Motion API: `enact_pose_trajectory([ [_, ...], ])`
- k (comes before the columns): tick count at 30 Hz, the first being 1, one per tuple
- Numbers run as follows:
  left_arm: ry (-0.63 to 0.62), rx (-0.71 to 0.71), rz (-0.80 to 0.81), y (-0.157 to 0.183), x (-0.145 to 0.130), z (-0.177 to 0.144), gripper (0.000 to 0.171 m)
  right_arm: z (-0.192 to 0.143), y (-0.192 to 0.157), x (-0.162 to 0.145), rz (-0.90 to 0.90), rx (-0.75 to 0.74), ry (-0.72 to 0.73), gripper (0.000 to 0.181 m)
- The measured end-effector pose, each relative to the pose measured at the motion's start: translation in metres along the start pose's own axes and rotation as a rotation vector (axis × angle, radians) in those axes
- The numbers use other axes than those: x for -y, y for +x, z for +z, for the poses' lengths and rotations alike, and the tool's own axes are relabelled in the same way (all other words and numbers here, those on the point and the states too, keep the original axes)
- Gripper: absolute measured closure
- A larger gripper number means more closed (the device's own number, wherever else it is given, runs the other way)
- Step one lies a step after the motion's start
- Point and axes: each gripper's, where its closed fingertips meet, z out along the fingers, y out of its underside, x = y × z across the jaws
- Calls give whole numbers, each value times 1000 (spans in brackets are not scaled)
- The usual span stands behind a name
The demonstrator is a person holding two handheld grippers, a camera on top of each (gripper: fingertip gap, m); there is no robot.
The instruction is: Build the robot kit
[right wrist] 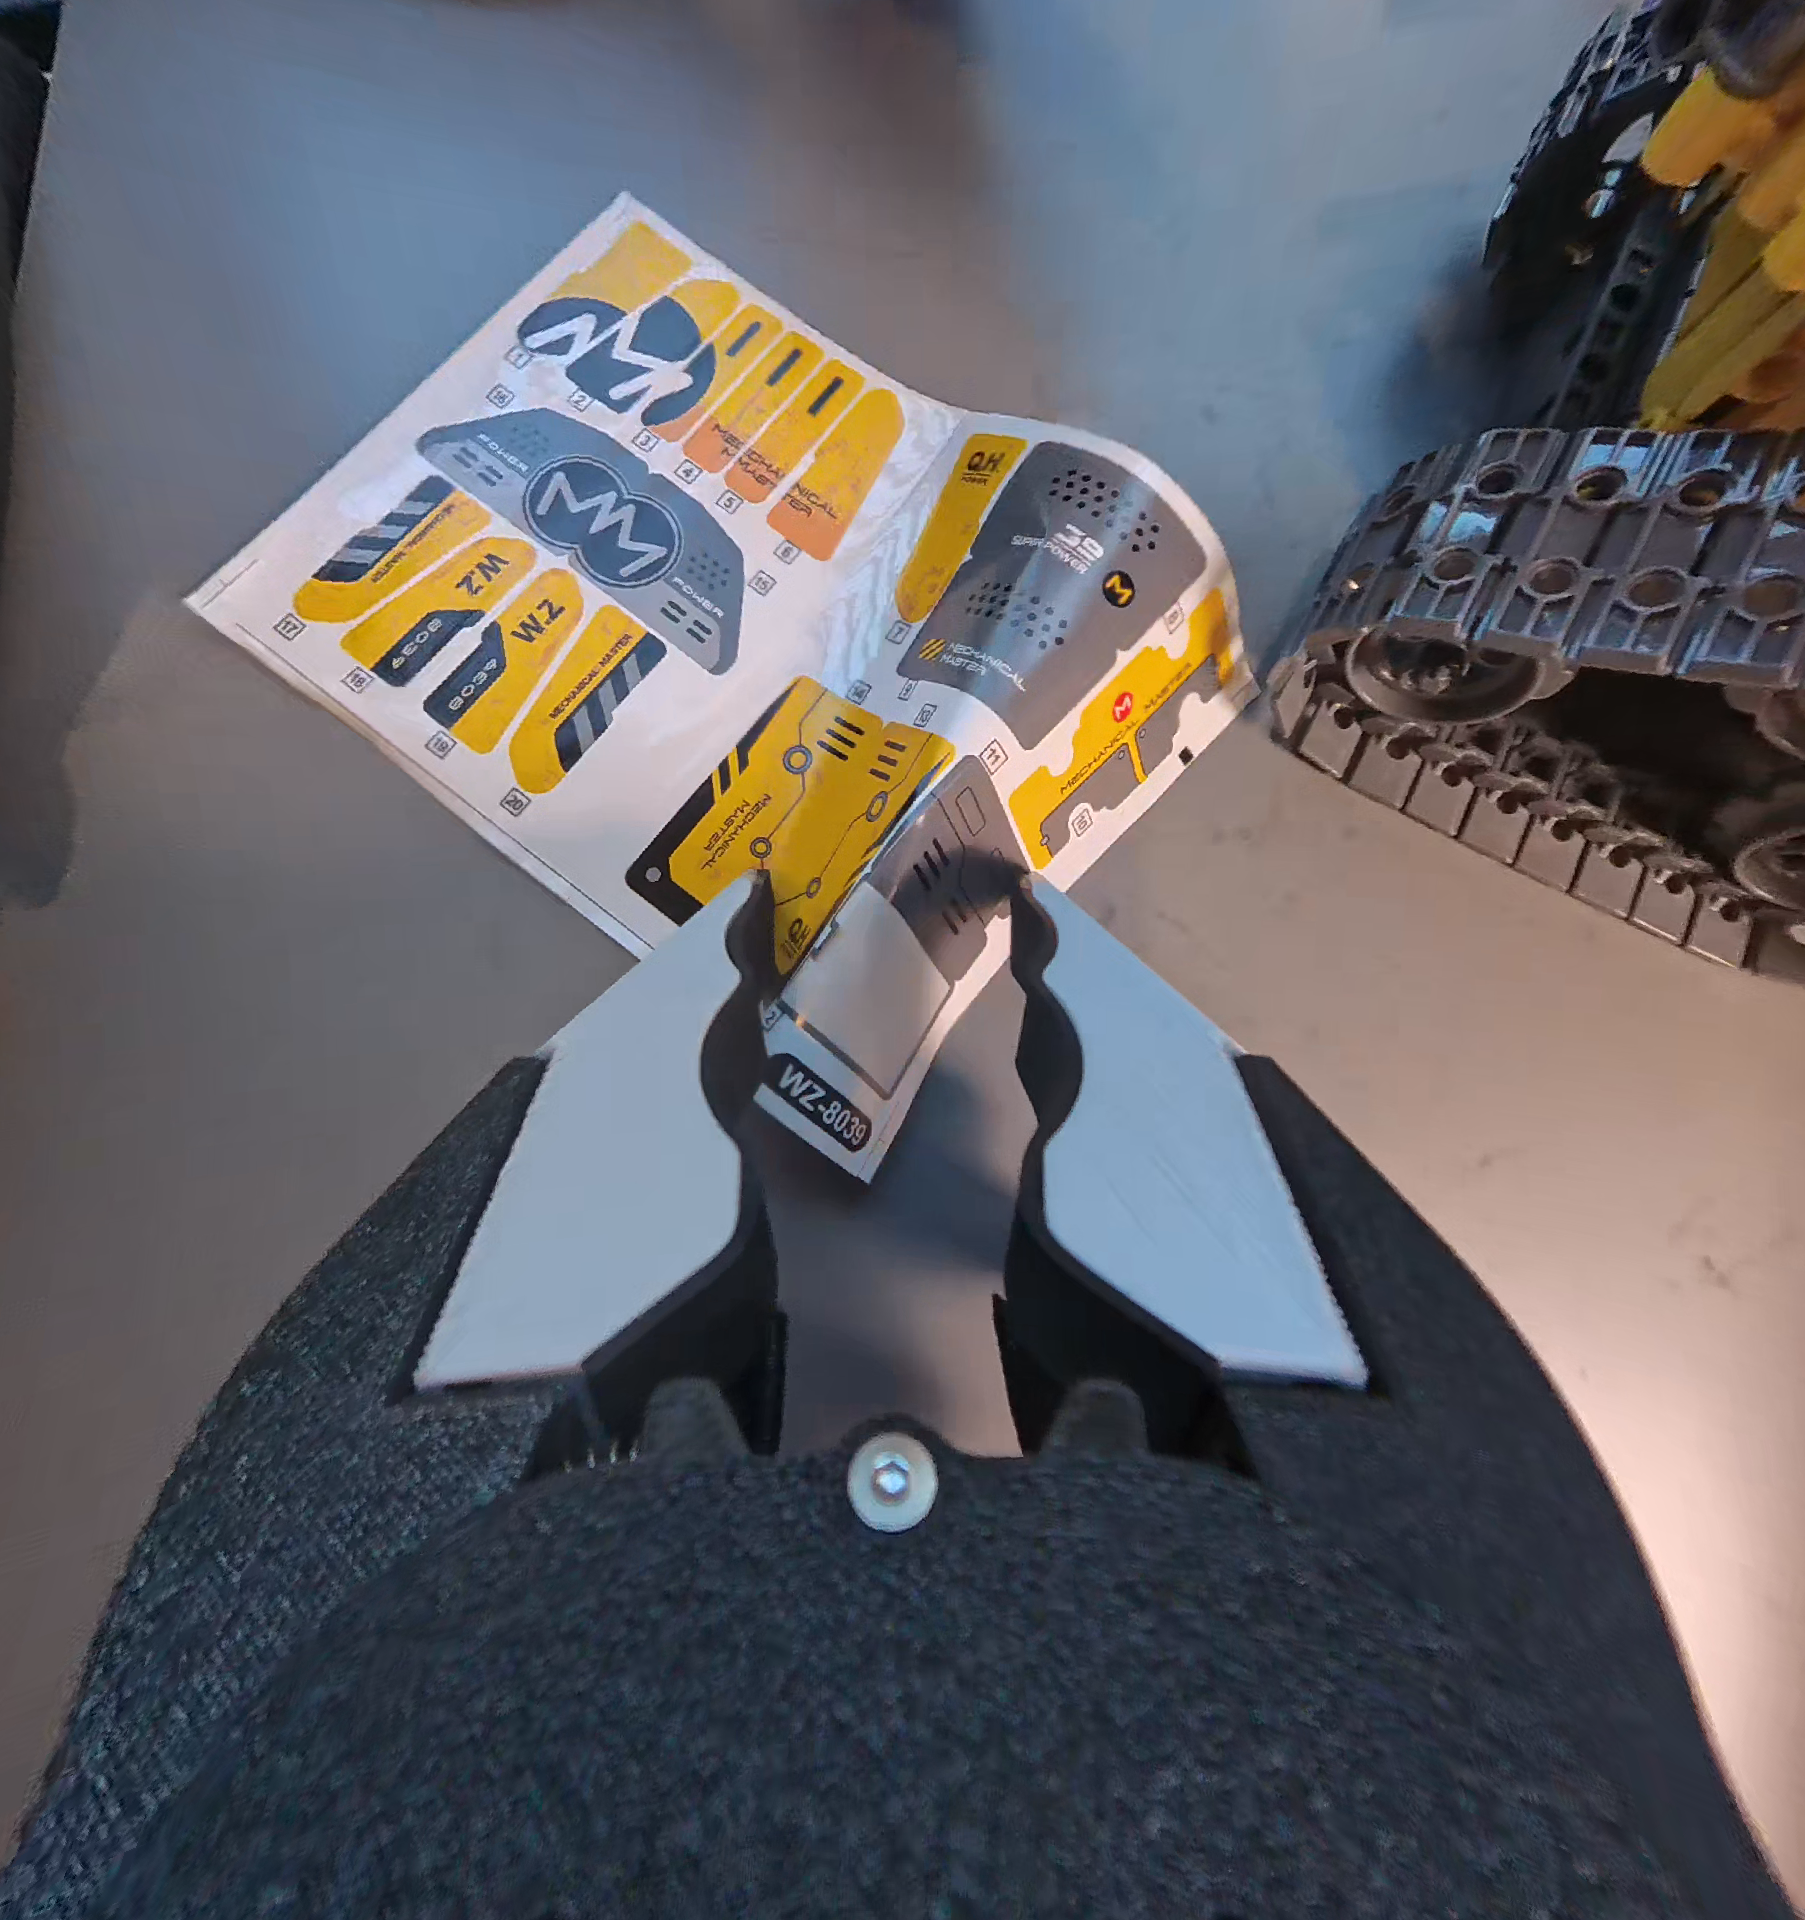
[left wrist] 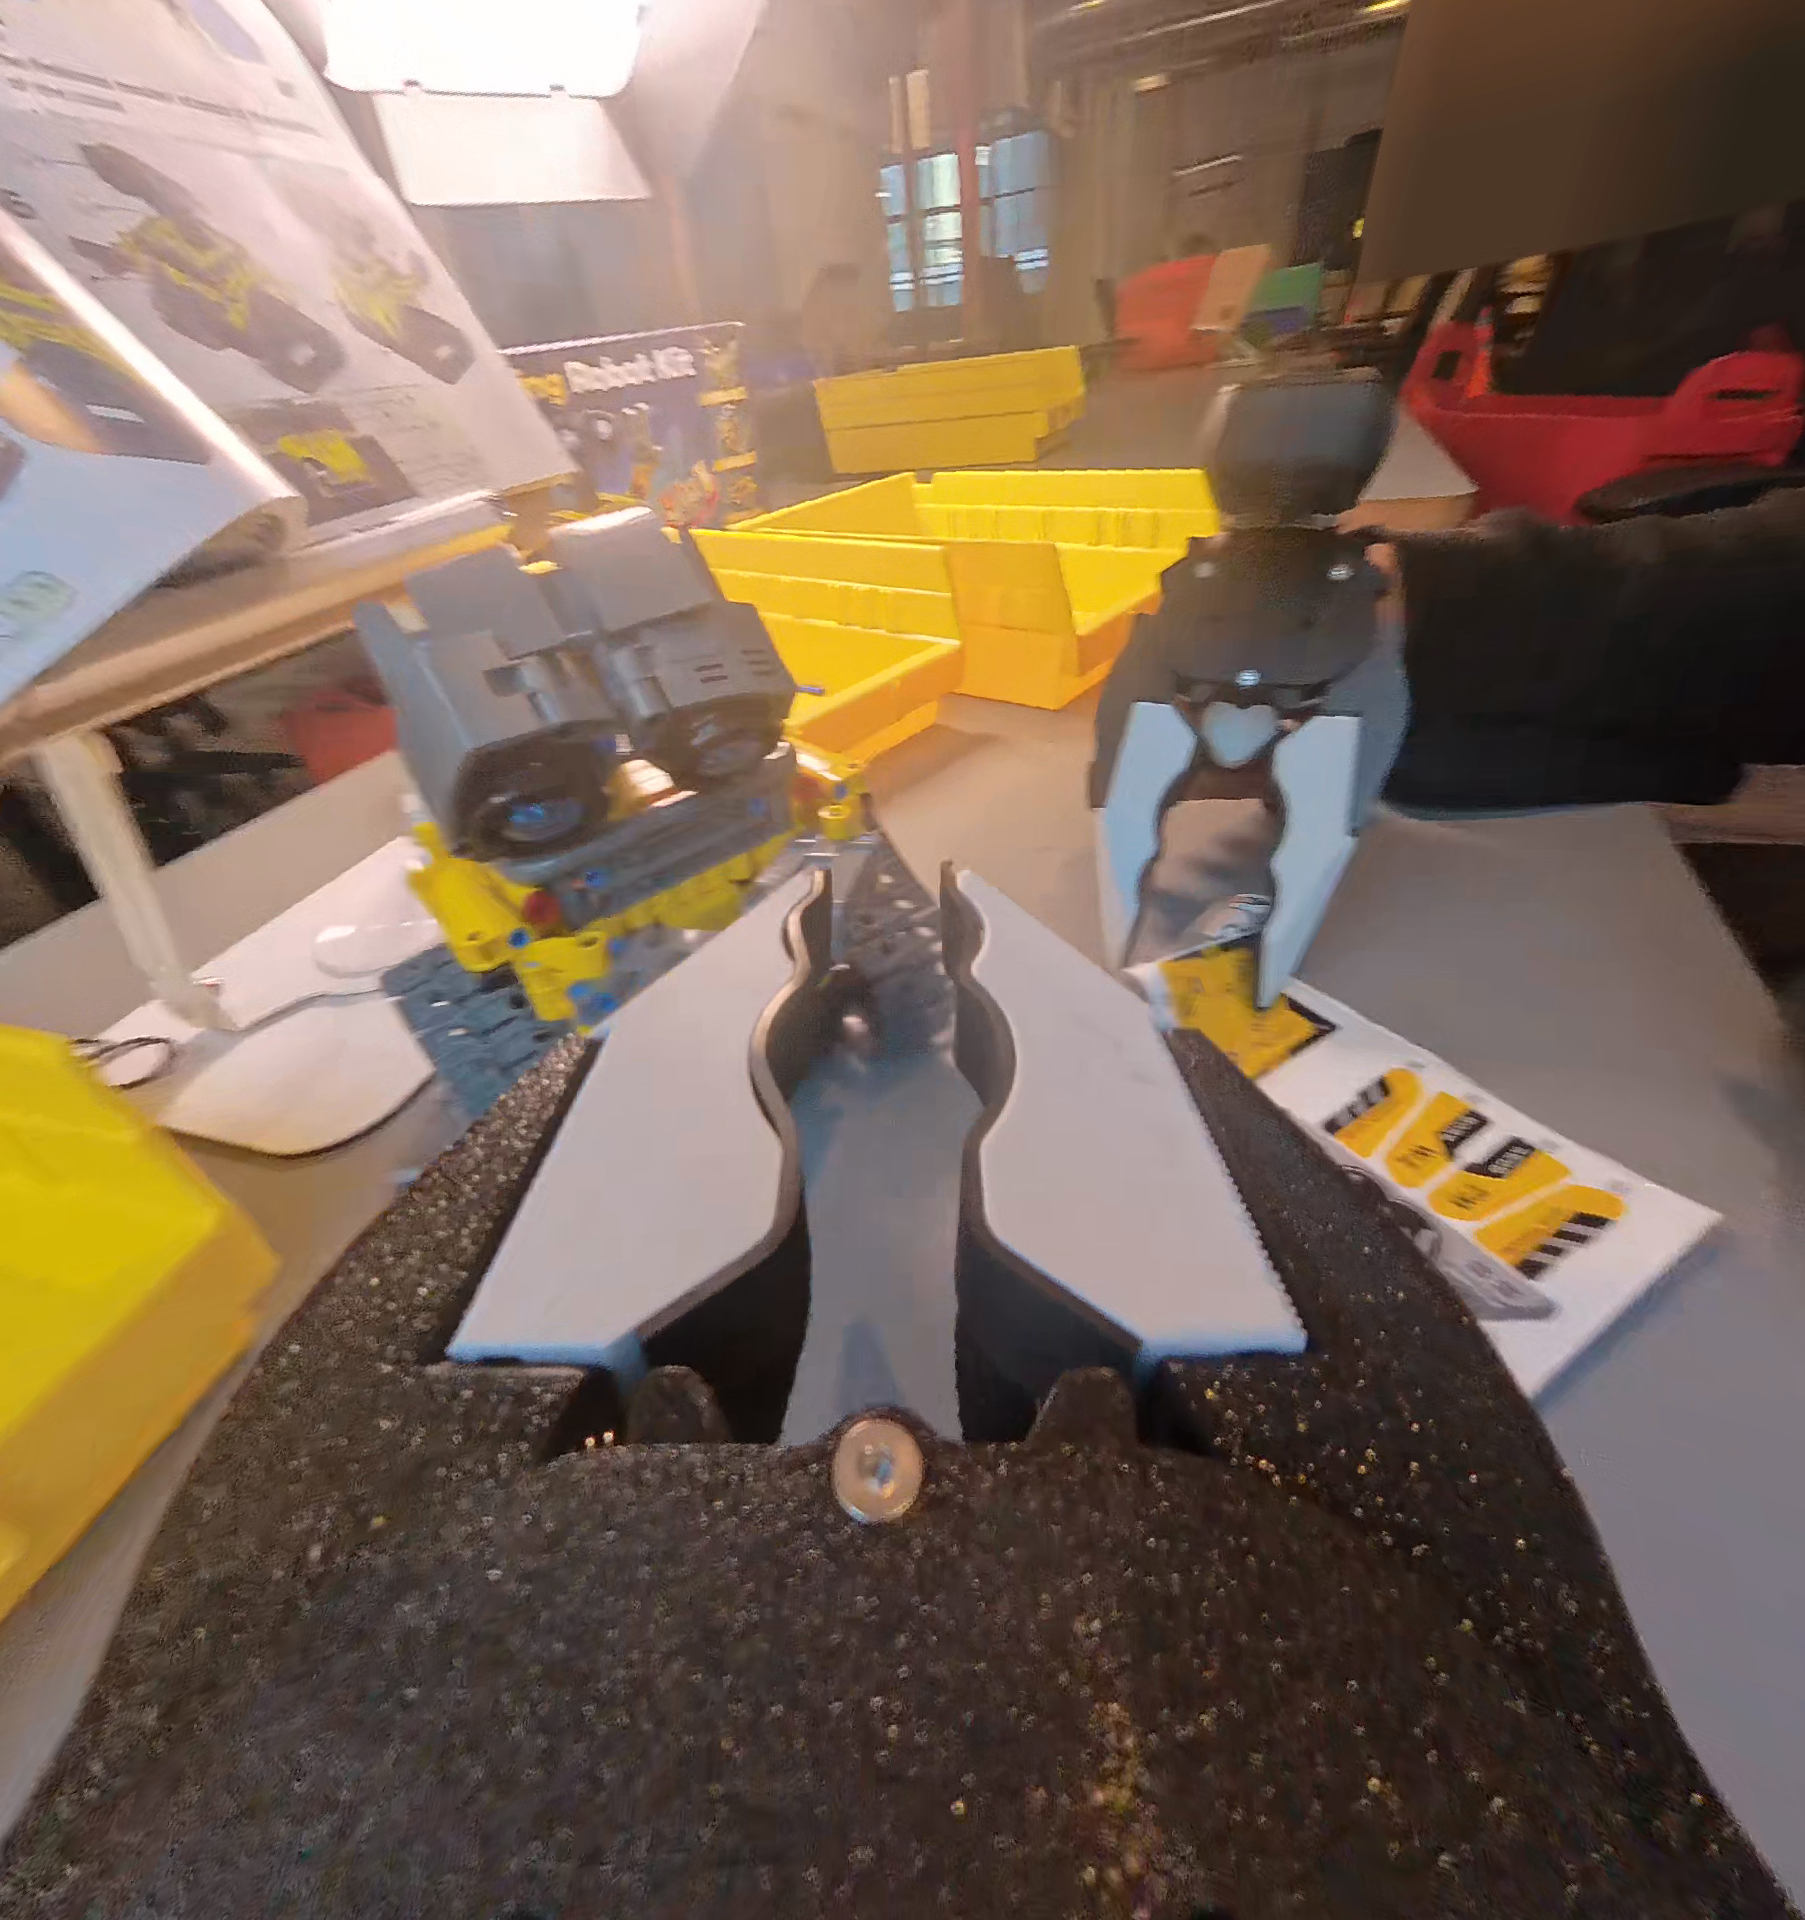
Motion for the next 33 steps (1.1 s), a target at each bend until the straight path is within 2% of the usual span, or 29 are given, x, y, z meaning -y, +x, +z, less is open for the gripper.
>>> enact_pose_trajectory([
  [2,-50,-119,-64,20,-8,6,149,0,1,1,-31,-8,10,139],
  [4,-165,-190,-134,33,-27,14,136,-1,0,7,-100,-29,43,147],
  [8,-322,-237,-310,41,-53,22,111,-12,1,30,-302,-141,163,164],
  [11,-294,-312,-492,46,-46,22,111,-23,5,44,-478,-267,225,172],
  [14,-187,-398,-629,51,-25,21,124,-35,9,58,-658,-435,252,173],
  [17,-118,-462,-663,58,-9,21,134,-42,13,70,-787,-566,239,173],
  [20,-77,-469,-668,61,-1,25,141,-42,9,79,-851,-613,240,171],
  [23,-40,-442,-639,58,1,26,164,-45,6,86,-791,-603,319,162],
  [25,-31,-404,-618,52,-1,26,171,-51,8,91,-672,-566,403,156],
  [26,-27,-387,-609,49,-2,26,171,-55,7,94,-579,-513,475,155],
  [28,-18,-371,-594,46,-1,26,171,-64,10,100,-359,-403,598,141],
  [30,-15,-369,-584,47,0,27,171,-71,16,103,-209,-339,662,132],
  [33,-18,-372,-588,48,-1,28,171,-73,21,107,-171,-347,678,134],
])
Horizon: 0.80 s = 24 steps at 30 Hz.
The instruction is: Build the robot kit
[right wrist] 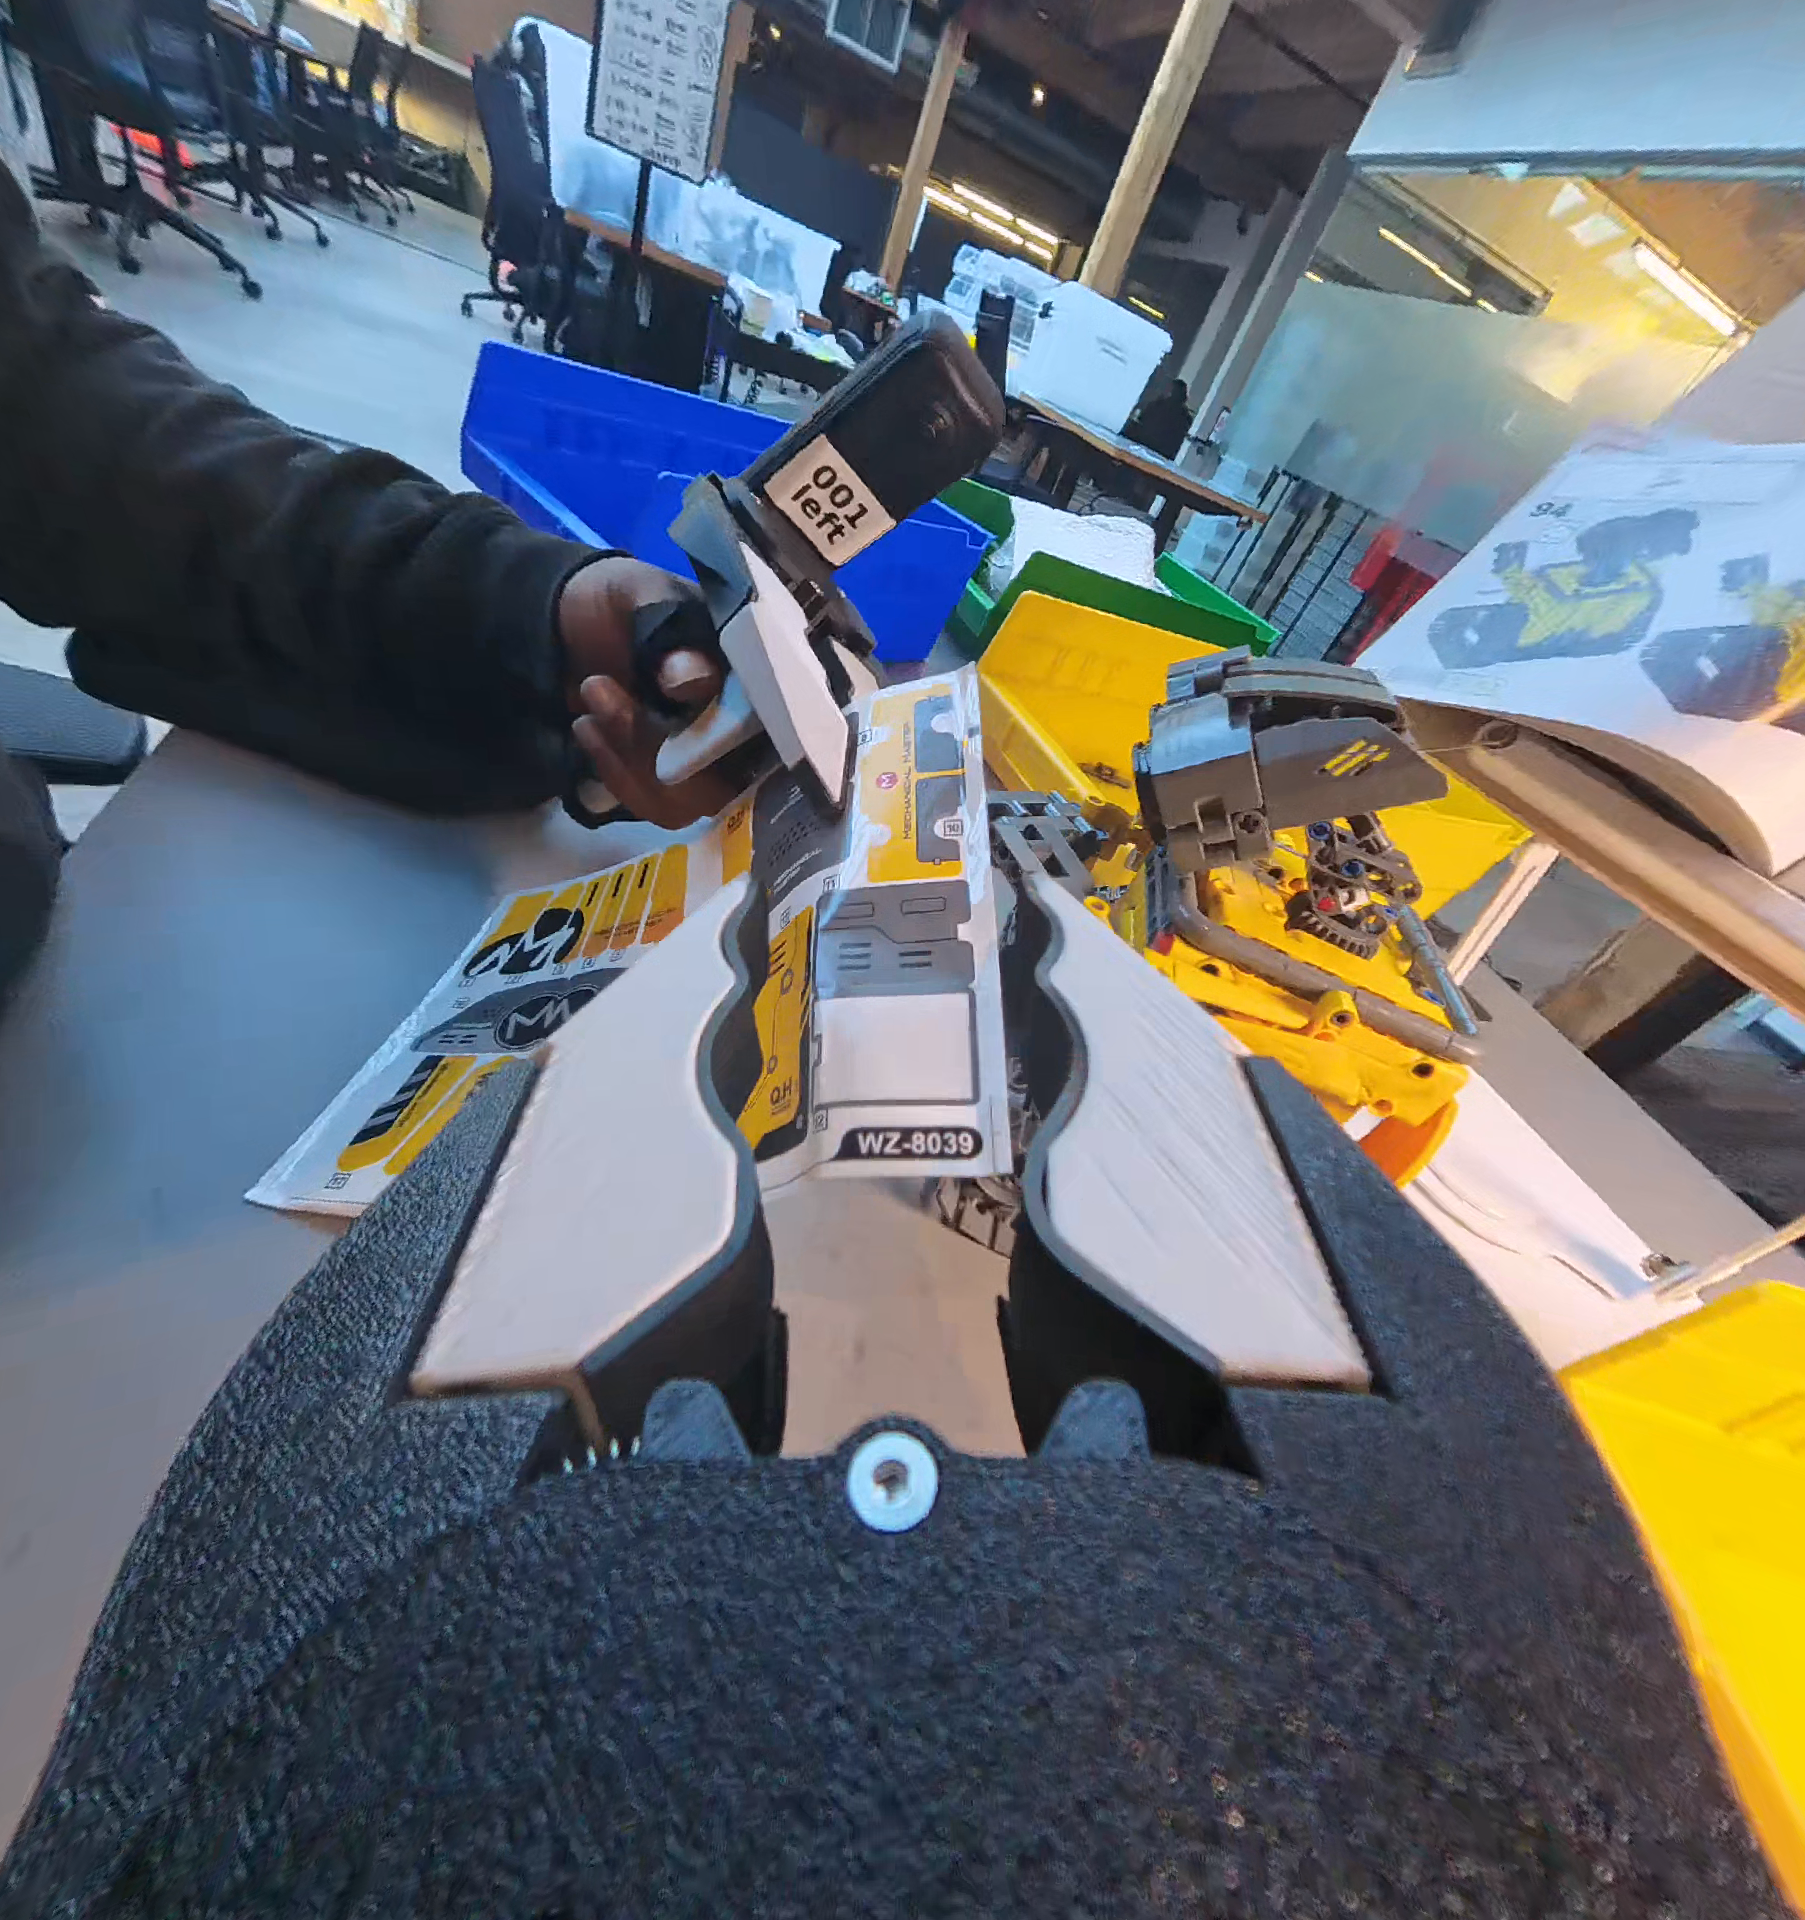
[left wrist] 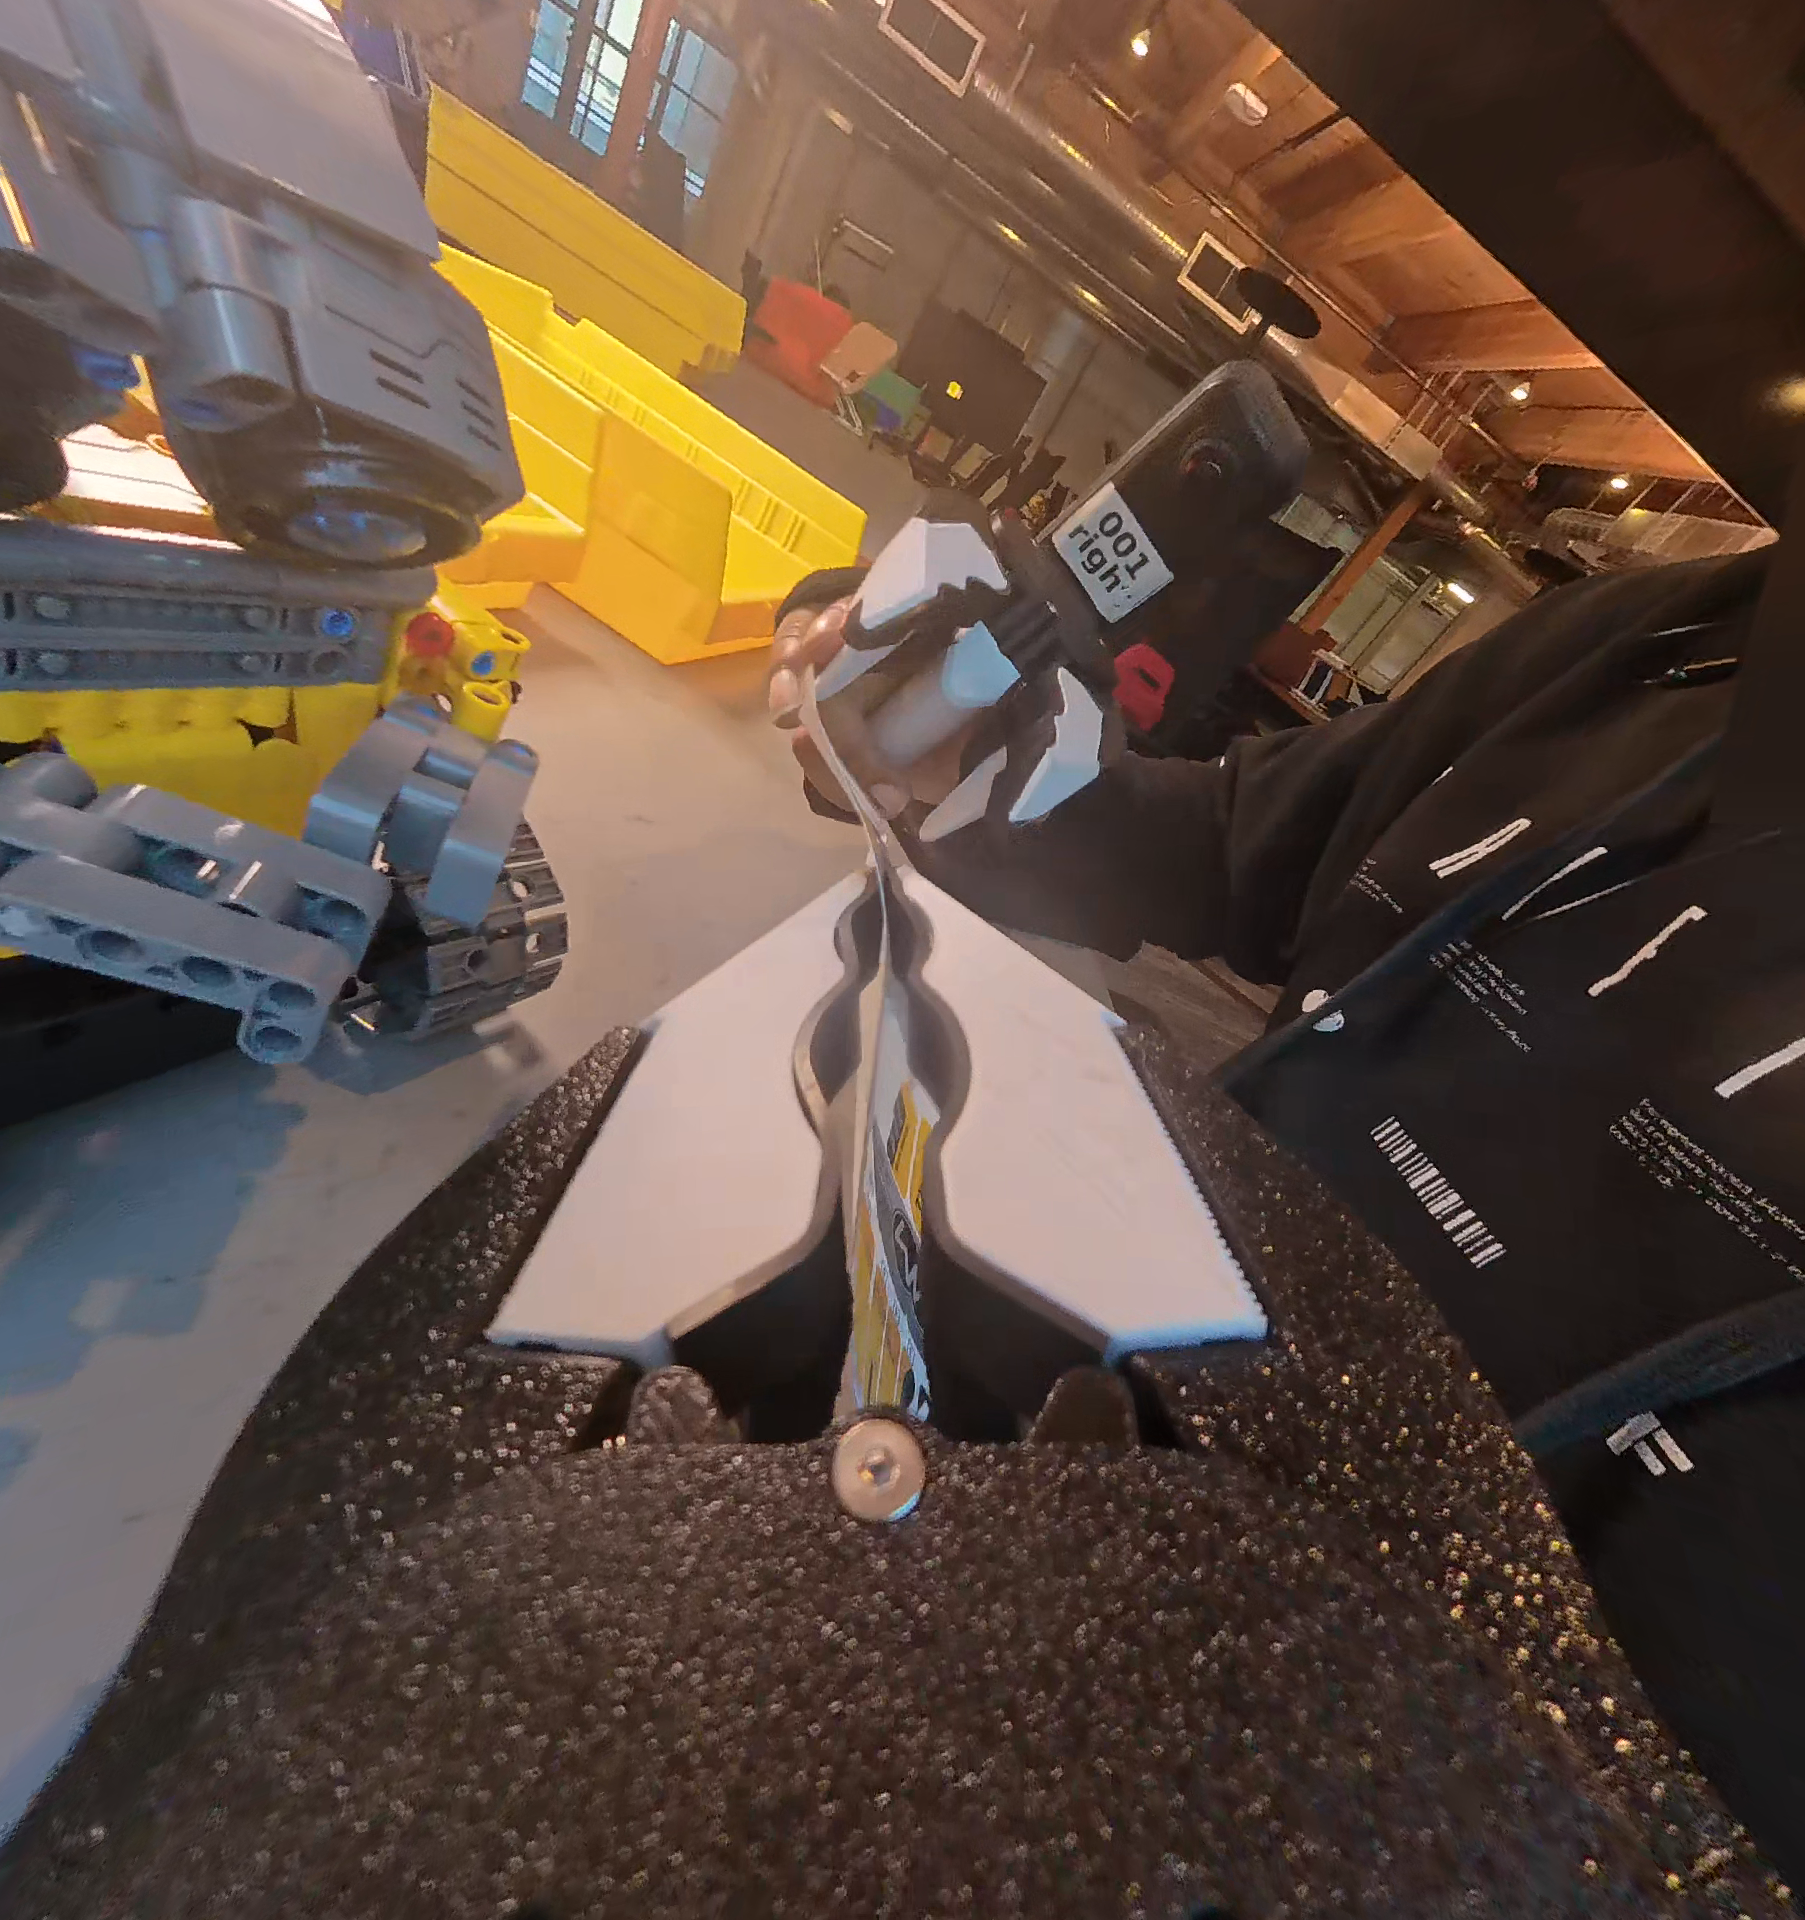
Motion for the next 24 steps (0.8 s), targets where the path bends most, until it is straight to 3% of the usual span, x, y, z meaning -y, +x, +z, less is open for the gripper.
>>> enact_pose_trajectory([
  [10,-40,-36,-22,4,-10,11,171,13,-12,-11,-166,30,-121,146],
  [17,-80,-61,5,11,-18,16,171,17,-26,-28,-40,140,-156,145],
  [21,-89,-88,33,19,-19,16,171,17,-24,-25,16,150,-138,131],
  [24,-106,-98,58,22,-21,18,171,17,-35,-25,47,210,-138,136],
])
